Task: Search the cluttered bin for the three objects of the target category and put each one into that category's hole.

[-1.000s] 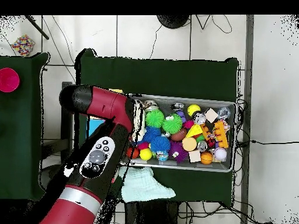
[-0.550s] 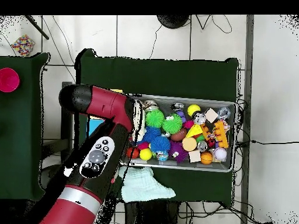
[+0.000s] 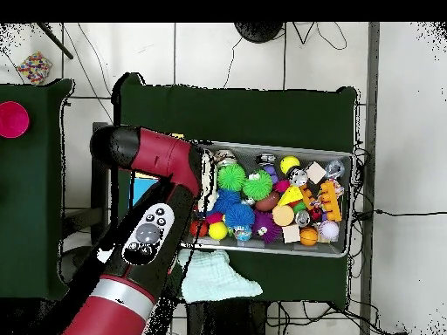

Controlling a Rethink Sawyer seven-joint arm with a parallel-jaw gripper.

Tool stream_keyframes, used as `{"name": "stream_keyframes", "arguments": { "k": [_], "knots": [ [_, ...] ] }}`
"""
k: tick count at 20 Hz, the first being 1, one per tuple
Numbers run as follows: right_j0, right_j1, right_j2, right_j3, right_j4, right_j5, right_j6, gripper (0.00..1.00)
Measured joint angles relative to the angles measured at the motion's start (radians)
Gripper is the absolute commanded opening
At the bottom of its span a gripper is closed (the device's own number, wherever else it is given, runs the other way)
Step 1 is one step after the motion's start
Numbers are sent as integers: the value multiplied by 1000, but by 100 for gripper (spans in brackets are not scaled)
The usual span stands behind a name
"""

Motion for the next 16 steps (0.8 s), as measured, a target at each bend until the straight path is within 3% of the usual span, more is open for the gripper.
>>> {"name": "stream_keyframes", "arguments": {
  "k": [16],
  "knots": [
    [-22,-4,17,-2,24,33,0,100]
  ]
}}
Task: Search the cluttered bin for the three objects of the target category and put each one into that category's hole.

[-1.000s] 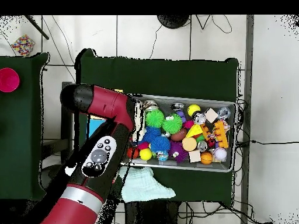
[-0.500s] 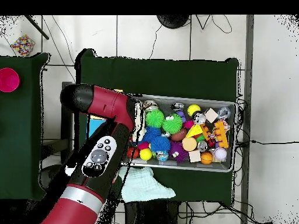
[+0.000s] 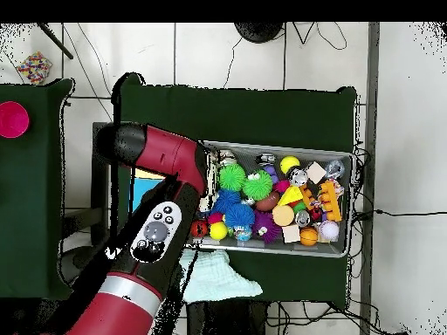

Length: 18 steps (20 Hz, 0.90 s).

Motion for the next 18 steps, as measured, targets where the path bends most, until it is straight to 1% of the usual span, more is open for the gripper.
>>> {"name": "stream_keyframes", "arguments": {
  "k": [14,18],
  "knots": [
    [-41,-6,10,-43,18,125,0,100],
    [-46,-9,10,-51,18,144,0,100]
  ]
}}
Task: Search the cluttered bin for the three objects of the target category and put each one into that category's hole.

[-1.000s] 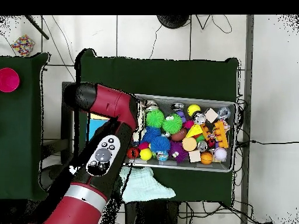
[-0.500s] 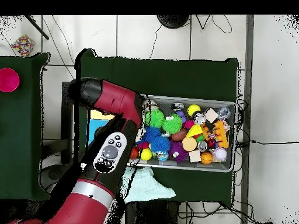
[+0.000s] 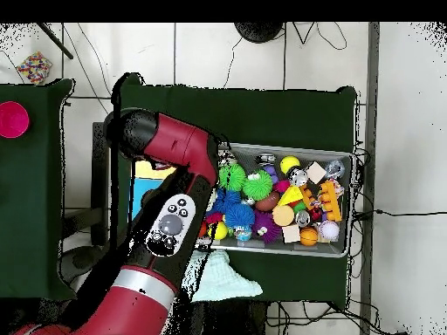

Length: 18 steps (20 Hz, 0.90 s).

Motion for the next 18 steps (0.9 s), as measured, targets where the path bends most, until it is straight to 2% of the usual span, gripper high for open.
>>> {"name": "stream_keyframes", "arguments": {
  "k": [18],
  "knots": [
    [2,-12,0,0,-17,-1,0,100]
  ]
}}
